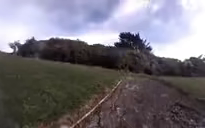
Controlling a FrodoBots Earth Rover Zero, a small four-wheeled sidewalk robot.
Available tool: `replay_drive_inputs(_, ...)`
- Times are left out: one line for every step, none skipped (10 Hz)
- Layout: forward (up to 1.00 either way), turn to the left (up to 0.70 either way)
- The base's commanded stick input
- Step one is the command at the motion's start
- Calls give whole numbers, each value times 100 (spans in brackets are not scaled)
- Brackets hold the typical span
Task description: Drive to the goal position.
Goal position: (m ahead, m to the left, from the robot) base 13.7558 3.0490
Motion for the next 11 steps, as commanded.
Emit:
replay_drive_inputs(0,-48)
replay_drive_inputs(0,-48)
replay_drive_inputs(0,-2)
replay_drive_inputs(0,0)
replay_drive_inputs(0,0)
replay_drive_inputs(0,0)
replay_drive_inputs(0,0)
replay_drive_inputs(0,0)
replay_drive_inputs(0,0)
replay_drive_inputs(0,0)
replay_drive_inputs(0,0)
